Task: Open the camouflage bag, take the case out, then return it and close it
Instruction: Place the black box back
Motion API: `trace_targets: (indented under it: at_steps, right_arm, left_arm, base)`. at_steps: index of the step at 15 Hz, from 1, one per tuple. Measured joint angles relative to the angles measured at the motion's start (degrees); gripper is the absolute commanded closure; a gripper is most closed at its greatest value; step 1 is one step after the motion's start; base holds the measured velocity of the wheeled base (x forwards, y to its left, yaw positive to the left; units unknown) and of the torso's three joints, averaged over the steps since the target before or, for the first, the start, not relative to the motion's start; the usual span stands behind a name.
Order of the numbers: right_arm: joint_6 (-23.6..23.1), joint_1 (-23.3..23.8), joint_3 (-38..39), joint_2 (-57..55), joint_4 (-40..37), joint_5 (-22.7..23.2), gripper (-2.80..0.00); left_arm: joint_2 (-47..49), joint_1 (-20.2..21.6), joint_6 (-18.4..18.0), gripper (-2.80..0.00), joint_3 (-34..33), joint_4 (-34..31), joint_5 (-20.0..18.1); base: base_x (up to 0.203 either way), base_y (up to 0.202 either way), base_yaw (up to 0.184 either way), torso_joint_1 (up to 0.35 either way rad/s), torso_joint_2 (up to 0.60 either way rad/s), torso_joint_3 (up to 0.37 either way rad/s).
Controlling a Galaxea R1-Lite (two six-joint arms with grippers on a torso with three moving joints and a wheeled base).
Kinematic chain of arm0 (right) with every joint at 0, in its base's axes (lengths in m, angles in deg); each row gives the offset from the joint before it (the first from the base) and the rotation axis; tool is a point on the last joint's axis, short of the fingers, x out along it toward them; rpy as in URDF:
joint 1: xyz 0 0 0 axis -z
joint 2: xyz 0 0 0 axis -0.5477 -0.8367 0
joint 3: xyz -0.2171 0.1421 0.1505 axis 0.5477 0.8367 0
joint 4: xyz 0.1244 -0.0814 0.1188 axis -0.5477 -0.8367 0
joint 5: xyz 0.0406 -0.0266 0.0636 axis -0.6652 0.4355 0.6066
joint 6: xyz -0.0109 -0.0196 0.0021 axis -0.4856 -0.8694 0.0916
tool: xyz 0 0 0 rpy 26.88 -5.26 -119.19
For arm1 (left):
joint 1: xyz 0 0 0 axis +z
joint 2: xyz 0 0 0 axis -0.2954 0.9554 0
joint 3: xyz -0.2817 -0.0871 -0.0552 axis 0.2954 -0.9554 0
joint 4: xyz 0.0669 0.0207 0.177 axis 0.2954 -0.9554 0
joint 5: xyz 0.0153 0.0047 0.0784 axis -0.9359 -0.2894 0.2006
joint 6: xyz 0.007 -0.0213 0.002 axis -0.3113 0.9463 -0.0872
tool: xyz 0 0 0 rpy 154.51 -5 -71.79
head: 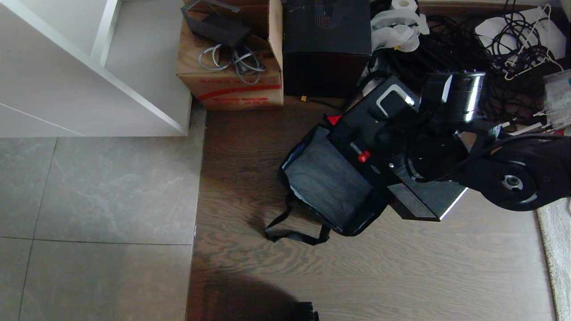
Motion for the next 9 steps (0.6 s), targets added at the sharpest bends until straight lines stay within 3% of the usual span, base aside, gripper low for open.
trace_targets:
  at_steps: [9]
  right_arm:
    - [2.9,-6.0,0.0,-4.2,0.3,-2.6,0.0]
  left_arm:
    - [0.0,0.0,0.0,0.0,0.0,0.0,0.0]
  base:
    - [0.0,0.0,0.0,0.0,0.0,0.0]
